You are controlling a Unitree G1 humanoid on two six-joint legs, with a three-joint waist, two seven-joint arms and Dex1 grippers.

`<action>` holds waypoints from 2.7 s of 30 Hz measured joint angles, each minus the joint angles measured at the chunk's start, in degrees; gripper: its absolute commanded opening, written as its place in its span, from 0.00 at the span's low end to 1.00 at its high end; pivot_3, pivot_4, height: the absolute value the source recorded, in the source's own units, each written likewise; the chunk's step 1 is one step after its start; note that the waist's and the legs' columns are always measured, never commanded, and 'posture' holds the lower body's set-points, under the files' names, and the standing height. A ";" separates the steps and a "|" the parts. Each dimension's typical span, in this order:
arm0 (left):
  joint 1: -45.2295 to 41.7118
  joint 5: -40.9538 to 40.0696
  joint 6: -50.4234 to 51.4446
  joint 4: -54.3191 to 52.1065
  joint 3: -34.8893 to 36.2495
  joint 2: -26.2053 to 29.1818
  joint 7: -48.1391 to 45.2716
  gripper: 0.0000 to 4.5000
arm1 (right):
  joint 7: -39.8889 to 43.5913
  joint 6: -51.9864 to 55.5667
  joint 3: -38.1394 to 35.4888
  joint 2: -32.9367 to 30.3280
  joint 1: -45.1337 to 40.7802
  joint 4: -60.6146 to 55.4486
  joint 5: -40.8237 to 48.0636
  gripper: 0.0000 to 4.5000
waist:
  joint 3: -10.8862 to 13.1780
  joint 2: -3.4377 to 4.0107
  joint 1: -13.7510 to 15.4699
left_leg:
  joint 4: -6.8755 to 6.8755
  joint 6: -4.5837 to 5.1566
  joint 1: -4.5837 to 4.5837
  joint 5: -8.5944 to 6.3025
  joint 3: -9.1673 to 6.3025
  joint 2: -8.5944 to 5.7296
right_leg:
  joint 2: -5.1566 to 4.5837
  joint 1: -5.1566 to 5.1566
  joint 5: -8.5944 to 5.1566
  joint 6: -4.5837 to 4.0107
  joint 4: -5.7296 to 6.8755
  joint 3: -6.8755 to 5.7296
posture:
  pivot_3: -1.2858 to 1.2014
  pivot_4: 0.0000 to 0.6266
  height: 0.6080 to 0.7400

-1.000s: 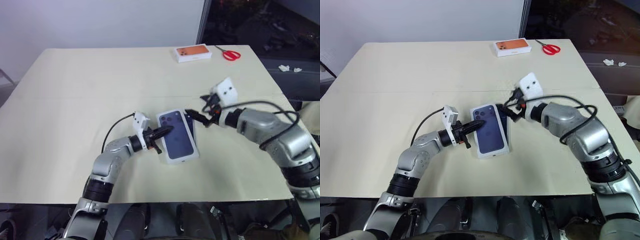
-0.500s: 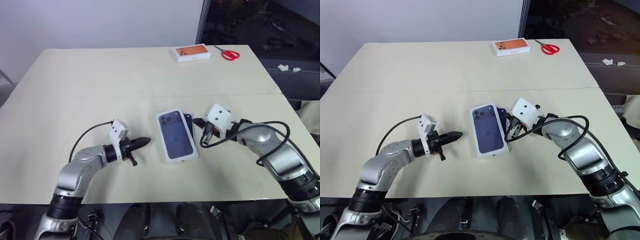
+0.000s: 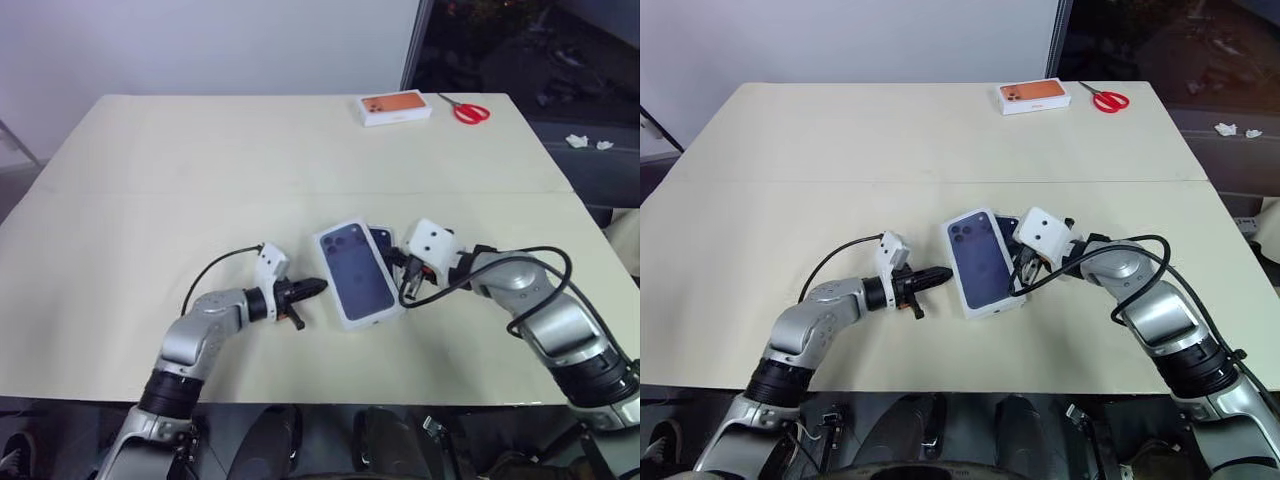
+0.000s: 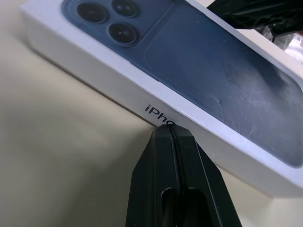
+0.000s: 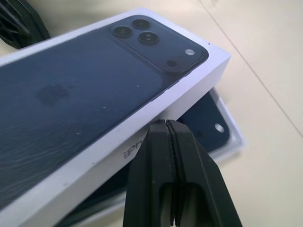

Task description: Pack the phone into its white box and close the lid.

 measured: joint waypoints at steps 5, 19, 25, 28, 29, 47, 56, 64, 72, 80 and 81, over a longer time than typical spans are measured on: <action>-0.45 0.06 -0.51 0.93 0.02 -0.33 -0.40 0.00 | 0.02 0.69 -0.58 0.27 0.96 -0.01 -0.93 0.01 | 0.00 0.00 -0.02 | 0.00 -0.01 0.00 0.00 0.00 0.00 | 0.00 0.00 0.00 0.00 0.01 0.01 | 0.52 0.24 1.00; -7.62 0.98 -0.46 6.22 0.77 -4.97 1.65 0.00 | 0.47 4.06 -3.58 1.32 0.80 2.00 -2.75 0.01 | 0.01 -0.01 -0.11 | 0.03 -0.06 0.00 0.04 0.00 0.00 | 0.06 -0.02 0.01 0.01 0.03 0.01 | 0.52 0.24 1.00; -7.99 1.09 -0.41 6.78 0.71 -5.57 1.54 0.00 | 0.90 4.42 -4.51 1.48 1.41 1.98 -2.92 0.01 | 0.01 -0.01 -0.05 | 0.03 -0.06 0.00 0.04 0.00 0.00 | 0.06 -0.01 0.01 0.01 0.03 0.01 | 0.52 0.24 1.00; -7.99 1.10 -0.40 6.78 0.71 -5.55 1.35 0.00 | 0.95 4.65 -4.67 1.58 1.65 1.78 -2.91 0.01 | 0.01 -0.01 -0.06 | 0.03 -0.06 0.00 0.04 0.00 0.00 | 0.05 -0.01 0.01 0.01 0.03 0.01 | 0.52 0.24 1.00; -7.99 1.10 -0.39 6.78 0.71 -5.55 1.33 0.00 | 0.96 4.69 -4.74 1.57 1.80 1.59 -2.93 0.01 | 0.01 -0.01 -0.05 | 0.03 -0.06 0.00 0.04 0.00 0.00 | 0.05 -0.01 0.01 0.01 0.03 0.00 | 0.52 0.24 1.00; -8.01 1.09 -0.15 7.66 1.26 -5.36 1.65 0.00 | 0.92 6.67 -5.25 2.26 3.92 -1.19 -2.97 0.01 | 0.00 -0.01 -0.08 | 0.03 -0.15 0.01 0.09 0.00 0.01 | 0.06 -0.01 0.01 0.01 0.05 0.01 | 0.52 0.24 1.00; -7.45 1.04 0.67 7.61 1.36 -4.82 1.78 0.00 | 1.63 6.46 -4.34 2.14 3.91 -1.25 -4.33 0.01 | 0.00 -0.01 -0.12 | 0.03 -0.15 0.01 0.09 0.00 0.01 | 0.07 -0.02 0.01 0.01 0.05 0.01 | 0.52 0.24 1.00; -6.78 0.99 0.69 7.61 1.63 -4.23 1.82 0.00 | 2.25 5.94 -3.43 2.19 3.76 -1.34 -5.28 0.01 | 0.00 -0.01 -0.16 | 0.03 -0.17 0.01 0.10 0.00 0.01 | 0.07 -0.04 0.01 0.01 0.08 0.03 | 0.52 0.24 1.00; -6.84 0.91 0.81 7.52 3.09 -3.62 1.92 0.00 | 2.57 5.66 -4.11 2.28 0.16 -0.42 -5.14 0.01 | 0.00 -0.01 -0.09 | 0.03 -0.19 0.01 0.11 0.01 0.01 | 0.07 -0.04 0.01 0.01 0.08 0.02 | 0.52 0.24 1.00; -7.23 -0.28 1.65 6.06 5.02 -3.78 2.63 0.00 | 2.71 4.88 -4.89 2.68 -0.42 0.98 -4.85 0.01 | 0.00 -0.01 -0.07 | 0.04 -0.19 0.01 0.11 0.01 0.00 | 0.06 -0.03 0.01 0.01 0.09 0.03 | 0.52 0.24 1.00; -7.92 -0.41 1.91 5.98 5.38 -4.07 2.91 0.00 | 2.41 5.27 -5.82 3.61 -1.49 1.72 -4.30 0.01 | 0.01 -0.02 -0.08 | 0.04 -0.20 0.01 0.12 0.01 0.01 | 0.07 -0.05 0.01 0.01 0.11 0.03 | 0.52 0.24 1.00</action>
